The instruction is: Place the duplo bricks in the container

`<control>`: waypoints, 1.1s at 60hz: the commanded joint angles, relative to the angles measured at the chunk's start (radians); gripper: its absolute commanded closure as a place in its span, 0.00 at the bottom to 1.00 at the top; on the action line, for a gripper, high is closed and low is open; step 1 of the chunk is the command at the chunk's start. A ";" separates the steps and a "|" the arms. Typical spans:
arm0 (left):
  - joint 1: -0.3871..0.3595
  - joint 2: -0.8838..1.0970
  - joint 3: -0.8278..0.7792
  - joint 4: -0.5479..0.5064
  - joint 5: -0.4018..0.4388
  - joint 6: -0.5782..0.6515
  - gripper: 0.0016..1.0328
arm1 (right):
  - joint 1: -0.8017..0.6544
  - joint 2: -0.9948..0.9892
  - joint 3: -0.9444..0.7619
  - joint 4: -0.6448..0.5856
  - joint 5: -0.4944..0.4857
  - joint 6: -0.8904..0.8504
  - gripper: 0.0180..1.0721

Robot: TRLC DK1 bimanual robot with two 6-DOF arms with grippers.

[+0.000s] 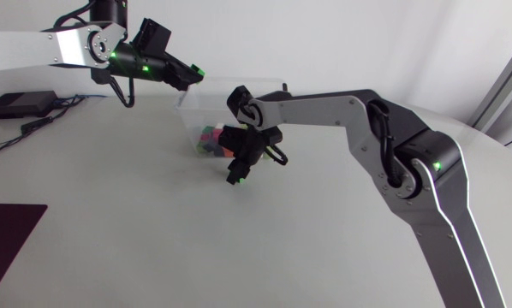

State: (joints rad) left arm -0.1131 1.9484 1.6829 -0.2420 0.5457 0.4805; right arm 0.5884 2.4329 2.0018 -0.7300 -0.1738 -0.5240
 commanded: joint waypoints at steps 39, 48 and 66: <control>-0.042 0.037 -0.003 0.153 -0.268 -0.131 0.04 | -0.082 -0.517 -0.353 0.009 -0.003 -0.010 0.93; -0.037 -0.002 -0.017 0.153 -0.342 -0.148 0.04 | -0.136 -0.575 -0.298 0.006 -0.020 0.012 0.93; -0.022 -0.146 -0.149 0.152 -0.402 -0.168 0.04 | -0.176 -0.531 -0.135 0.023 -0.044 0.070 0.93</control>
State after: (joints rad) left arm -0.1459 1.8584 1.5852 -0.0978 0.1539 0.3511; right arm 0.4168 1.8679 1.8050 -0.7143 -0.2123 -0.4889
